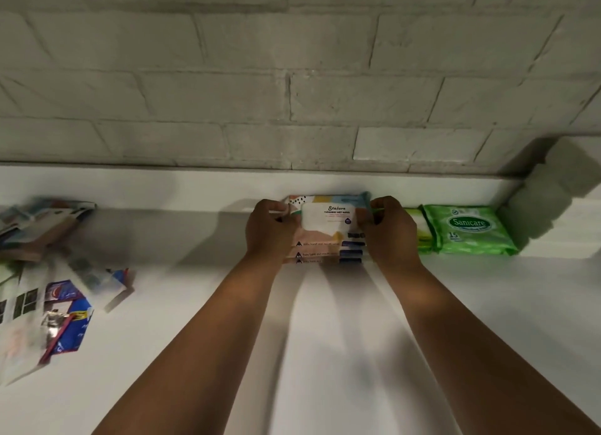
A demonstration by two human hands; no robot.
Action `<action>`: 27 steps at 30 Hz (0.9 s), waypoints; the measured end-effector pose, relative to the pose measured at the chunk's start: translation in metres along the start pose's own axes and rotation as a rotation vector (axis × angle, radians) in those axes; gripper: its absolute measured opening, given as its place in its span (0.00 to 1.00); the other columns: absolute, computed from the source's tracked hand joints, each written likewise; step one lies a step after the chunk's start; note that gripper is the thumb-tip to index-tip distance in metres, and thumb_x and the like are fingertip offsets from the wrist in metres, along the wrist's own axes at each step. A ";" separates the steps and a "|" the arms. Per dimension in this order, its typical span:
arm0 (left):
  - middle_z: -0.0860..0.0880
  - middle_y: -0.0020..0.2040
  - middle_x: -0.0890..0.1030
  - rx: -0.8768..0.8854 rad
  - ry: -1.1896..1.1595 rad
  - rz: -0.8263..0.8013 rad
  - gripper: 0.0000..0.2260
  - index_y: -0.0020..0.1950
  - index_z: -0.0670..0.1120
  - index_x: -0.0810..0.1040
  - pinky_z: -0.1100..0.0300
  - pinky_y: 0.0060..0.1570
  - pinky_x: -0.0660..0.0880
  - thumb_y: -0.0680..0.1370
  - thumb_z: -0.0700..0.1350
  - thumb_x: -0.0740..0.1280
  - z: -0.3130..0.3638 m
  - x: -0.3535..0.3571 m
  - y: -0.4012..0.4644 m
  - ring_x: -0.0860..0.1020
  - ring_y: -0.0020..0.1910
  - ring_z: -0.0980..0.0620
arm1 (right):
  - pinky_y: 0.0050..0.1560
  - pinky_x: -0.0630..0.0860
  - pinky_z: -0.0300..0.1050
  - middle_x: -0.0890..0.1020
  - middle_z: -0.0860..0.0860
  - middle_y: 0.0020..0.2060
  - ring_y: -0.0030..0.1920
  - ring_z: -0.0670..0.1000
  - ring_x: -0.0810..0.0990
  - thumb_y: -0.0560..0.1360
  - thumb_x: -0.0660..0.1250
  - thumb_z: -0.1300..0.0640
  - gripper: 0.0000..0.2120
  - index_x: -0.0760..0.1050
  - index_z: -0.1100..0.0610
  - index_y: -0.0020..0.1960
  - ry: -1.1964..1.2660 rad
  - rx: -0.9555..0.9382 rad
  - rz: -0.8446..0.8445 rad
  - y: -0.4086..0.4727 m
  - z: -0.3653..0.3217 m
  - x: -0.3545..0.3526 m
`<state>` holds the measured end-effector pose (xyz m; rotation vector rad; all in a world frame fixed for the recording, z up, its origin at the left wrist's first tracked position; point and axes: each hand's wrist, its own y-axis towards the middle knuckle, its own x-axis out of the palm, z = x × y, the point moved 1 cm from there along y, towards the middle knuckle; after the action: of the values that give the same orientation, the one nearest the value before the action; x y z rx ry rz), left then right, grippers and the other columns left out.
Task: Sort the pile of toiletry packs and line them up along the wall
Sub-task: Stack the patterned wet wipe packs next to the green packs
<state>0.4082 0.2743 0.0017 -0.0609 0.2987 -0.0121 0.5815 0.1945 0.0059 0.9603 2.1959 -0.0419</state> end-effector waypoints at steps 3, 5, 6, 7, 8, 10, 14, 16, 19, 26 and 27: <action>0.50 0.45 0.80 -0.010 0.051 -0.021 0.07 0.43 0.52 0.75 0.46 0.43 0.80 0.70 0.47 0.72 -0.004 0.001 0.003 0.81 0.43 0.46 | 0.39 0.65 0.42 0.79 0.55 0.41 0.40 0.54 0.75 0.78 0.64 0.56 0.09 0.76 0.61 0.53 -0.102 -0.095 0.008 0.002 0.005 0.004; 0.47 0.48 0.79 0.116 0.211 0.031 0.06 0.46 0.50 0.77 0.52 0.51 0.77 0.72 0.47 0.71 -0.002 0.000 0.003 0.79 0.47 0.46 | 0.42 0.68 0.45 0.80 0.59 0.44 0.46 0.59 0.77 0.76 0.65 0.59 0.09 0.77 0.62 0.53 -0.260 -0.226 0.048 0.006 0.008 0.005; 0.46 0.51 0.77 0.226 0.290 0.066 0.06 0.49 0.49 0.78 0.56 0.53 0.75 0.73 0.46 0.70 0.001 0.001 0.001 0.77 0.48 0.46 | 0.46 0.69 0.47 0.80 0.60 0.47 0.48 0.60 0.77 0.74 0.66 0.61 0.10 0.78 0.61 0.55 -0.288 -0.275 0.056 0.006 0.008 0.004; 0.45 0.53 0.76 0.357 0.339 0.085 0.07 0.51 0.47 0.79 0.60 0.54 0.71 0.73 0.45 0.69 0.006 0.001 -0.002 0.76 0.51 0.46 | 0.49 0.71 0.47 0.80 0.60 0.49 0.51 0.61 0.76 0.73 0.66 0.62 0.13 0.78 0.60 0.57 -0.270 -0.324 0.041 0.005 0.005 0.003; 0.45 0.54 0.76 0.471 0.365 0.061 0.08 0.53 0.46 0.80 0.62 0.54 0.69 0.74 0.43 0.69 0.011 0.002 -0.005 0.76 0.53 0.48 | 0.53 0.71 0.48 0.80 0.59 0.52 0.53 0.60 0.76 0.73 0.67 0.63 0.15 0.78 0.59 0.59 -0.227 -0.382 0.006 0.004 0.000 0.002; 0.47 0.58 0.76 0.614 0.412 -0.047 0.11 0.58 0.45 0.79 0.62 0.57 0.69 0.76 0.43 0.68 0.018 0.007 -0.013 0.74 0.57 0.50 | 0.56 0.71 0.45 0.81 0.58 0.53 0.53 0.58 0.78 0.73 0.68 0.63 0.14 0.79 0.59 0.58 -0.149 -0.503 -0.100 -0.002 -0.010 0.002; 0.45 0.62 0.77 0.601 0.517 -0.150 0.14 0.62 0.43 0.78 0.62 0.63 0.65 0.77 0.44 0.66 0.007 0.014 -0.015 0.73 0.64 0.48 | 0.45 0.74 0.42 0.83 0.57 0.43 0.44 0.58 0.80 0.74 0.69 0.61 0.05 0.81 0.62 0.42 -0.171 -0.603 -0.209 -0.007 -0.013 0.008; 0.45 0.64 0.76 0.578 0.511 -0.152 0.14 0.62 0.43 0.78 0.62 0.64 0.63 0.77 0.44 0.66 0.001 0.014 -0.016 0.72 0.65 0.49 | 0.46 0.76 0.45 0.83 0.57 0.43 0.44 0.57 0.81 0.74 0.69 0.61 0.06 0.81 0.62 0.41 -0.173 -0.600 -0.203 -0.006 -0.011 0.010; 0.46 0.65 0.76 0.563 0.512 -0.160 0.14 0.62 0.43 0.78 0.62 0.65 0.63 0.78 0.44 0.66 0.000 0.015 -0.016 0.72 0.66 0.49 | 0.47 0.76 0.45 0.84 0.58 0.44 0.44 0.57 0.81 0.74 0.69 0.62 0.05 0.82 0.63 0.42 -0.175 -0.583 -0.202 -0.007 -0.013 0.011; 0.45 0.68 0.72 0.535 0.612 -0.270 0.17 0.67 0.43 0.74 0.58 0.68 0.62 0.79 0.46 0.63 0.013 0.007 -0.022 0.68 0.69 0.47 | 0.50 0.72 0.41 0.82 0.56 0.49 0.49 0.55 0.80 0.78 0.63 0.59 0.08 0.81 0.59 0.50 -0.307 -0.407 -0.368 -0.007 -0.026 0.005; 0.45 0.70 0.71 0.547 0.631 -0.294 0.17 0.68 0.43 0.72 0.57 0.69 0.61 0.79 0.46 0.62 0.014 0.003 -0.024 0.66 0.70 0.47 | 0.53 0.72 0.41 0.82 0.56 0.52 0.52 0.55 0.79 0.78 0.62 0.59 0.09 0.80 0.58 0.53 -0.342 -0.386 -0.395 -0.007 -0.028 0.004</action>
<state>0.4150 0.2509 0.0160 0.4522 0.9050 -0.4098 0.5576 0.2003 0.0223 0.2751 1.9435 0.0306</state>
